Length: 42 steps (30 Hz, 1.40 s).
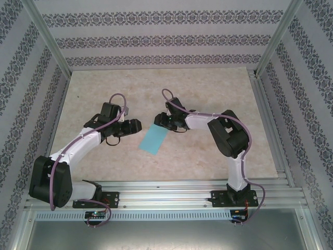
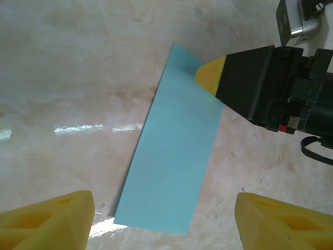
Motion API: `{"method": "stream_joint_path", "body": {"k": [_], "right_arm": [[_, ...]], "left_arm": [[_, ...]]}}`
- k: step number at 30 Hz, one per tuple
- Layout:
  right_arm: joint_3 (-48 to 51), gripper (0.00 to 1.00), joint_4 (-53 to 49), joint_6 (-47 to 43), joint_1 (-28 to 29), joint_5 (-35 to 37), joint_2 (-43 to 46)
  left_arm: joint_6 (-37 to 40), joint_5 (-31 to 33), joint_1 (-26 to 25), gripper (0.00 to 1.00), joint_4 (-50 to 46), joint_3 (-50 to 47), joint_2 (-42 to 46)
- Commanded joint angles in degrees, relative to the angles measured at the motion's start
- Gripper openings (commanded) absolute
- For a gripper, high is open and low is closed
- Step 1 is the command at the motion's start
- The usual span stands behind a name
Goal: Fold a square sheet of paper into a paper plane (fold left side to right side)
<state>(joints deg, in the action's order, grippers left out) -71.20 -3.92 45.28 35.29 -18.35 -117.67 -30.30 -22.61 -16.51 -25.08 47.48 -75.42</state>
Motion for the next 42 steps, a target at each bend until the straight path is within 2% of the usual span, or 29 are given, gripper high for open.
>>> {"method": "stream_joint_path", "body": {"k": [1, 11, 23, 32, 42], "right_arm": [[-2.5, 0.45, 0.1, -3.8, 1.0, -3.9, -3.9], [-10.1, 0.43, -7.2, -17.3, 0.6, -10.2, -6.8], [-8.7, 0.41, -6.7, -17.9, 0.5, -10.2, -6.7], [-7.6, 0.41, -5.2, -17.2, 0.5, -10.6, -6.3], [-7.1, 0.41, -4.5, -16.8, 0.4, -11.0, -6.2]], "left_arm": [[0.7, -2.3, 1.5, 0.72, 1.5, -1.4, 1.4], [-0.7, -9.1, 4.9, 0.68, 4.2, -6.6, 0.1], [-5.2, -17.3, 4.6, 0.56, 16.7, -9.6, -11.8], [-4.3, -15.7, 3.8, 0.49, 17.3, -7.6, -17.5], [-3.3, -15.0, 1.6, 0.47, 16.5, -4.0, -22.0]]}}
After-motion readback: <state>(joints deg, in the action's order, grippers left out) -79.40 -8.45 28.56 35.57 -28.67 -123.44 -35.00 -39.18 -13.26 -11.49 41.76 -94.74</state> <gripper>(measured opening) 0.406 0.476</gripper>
